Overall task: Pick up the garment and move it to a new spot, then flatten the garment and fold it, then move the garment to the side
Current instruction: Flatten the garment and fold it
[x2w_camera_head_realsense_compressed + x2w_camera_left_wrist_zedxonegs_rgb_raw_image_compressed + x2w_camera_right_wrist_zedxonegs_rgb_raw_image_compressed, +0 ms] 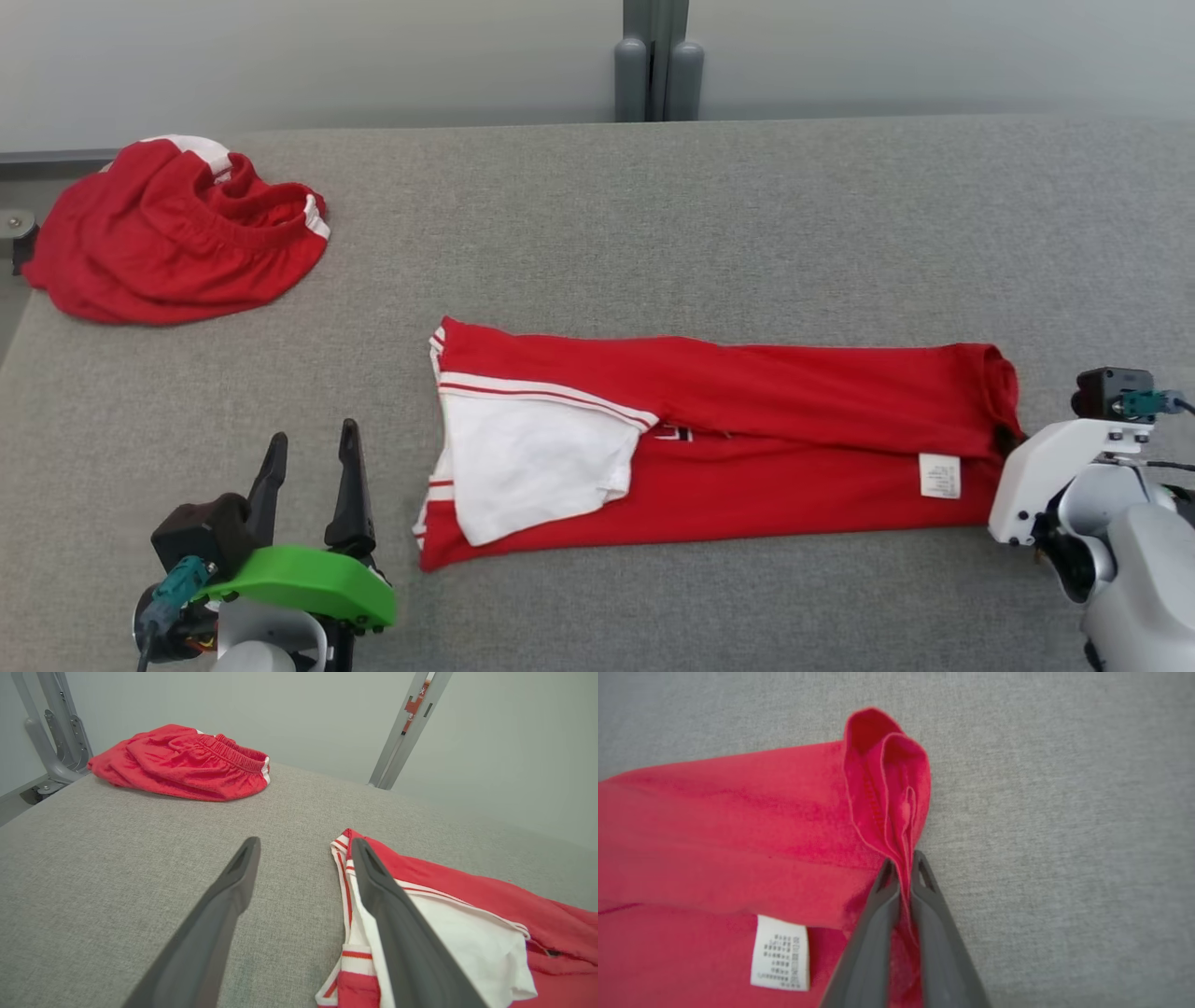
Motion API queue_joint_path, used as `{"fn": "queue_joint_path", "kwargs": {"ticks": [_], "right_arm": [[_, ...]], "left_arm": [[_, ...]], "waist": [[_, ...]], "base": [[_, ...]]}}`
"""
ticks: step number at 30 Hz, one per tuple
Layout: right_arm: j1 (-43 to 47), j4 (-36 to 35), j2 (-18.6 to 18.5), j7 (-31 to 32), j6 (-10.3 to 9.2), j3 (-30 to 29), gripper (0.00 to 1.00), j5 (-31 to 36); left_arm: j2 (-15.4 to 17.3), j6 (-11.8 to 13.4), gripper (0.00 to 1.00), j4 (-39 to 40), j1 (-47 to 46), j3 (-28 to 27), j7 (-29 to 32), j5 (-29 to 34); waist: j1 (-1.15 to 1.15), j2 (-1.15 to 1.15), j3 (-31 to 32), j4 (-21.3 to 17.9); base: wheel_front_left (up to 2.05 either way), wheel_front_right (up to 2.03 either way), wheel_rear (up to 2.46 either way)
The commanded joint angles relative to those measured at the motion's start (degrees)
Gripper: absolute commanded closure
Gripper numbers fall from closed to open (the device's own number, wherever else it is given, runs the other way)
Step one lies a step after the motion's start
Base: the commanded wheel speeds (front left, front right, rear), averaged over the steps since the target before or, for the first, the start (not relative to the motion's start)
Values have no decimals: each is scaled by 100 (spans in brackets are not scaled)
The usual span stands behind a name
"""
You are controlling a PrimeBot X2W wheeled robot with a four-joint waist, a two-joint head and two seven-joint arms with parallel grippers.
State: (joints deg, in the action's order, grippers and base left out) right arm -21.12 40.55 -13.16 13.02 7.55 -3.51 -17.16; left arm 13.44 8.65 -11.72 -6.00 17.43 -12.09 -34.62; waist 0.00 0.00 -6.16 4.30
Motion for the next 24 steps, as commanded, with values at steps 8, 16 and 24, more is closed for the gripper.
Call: {"fn": "queue_joint_path", "kwargs": {"ticks": [8, 16, 24], "right_arm": [[272, -219, -627, -37, -10, -354, 100, -240], [506, -755, -447, 26, -9, -372, 100, -525], [909, -1980, -221, 219, -6, 256, 100, -856]], "left_arm": [[-37, -57, 0, -56, -123, 189, 26, 132], [-33, -60, 0, -121, -175, 268, 41, 153], [-61, -98, 0, -252, -106, 342, 35, 92]], "waist": [[0, 0, 113, -381], [0, 0, 186, -529], [0, 0, 404, -254]], "base": [[0, 0, 0], [0, 0, 0], [0, 0, 0]]}}
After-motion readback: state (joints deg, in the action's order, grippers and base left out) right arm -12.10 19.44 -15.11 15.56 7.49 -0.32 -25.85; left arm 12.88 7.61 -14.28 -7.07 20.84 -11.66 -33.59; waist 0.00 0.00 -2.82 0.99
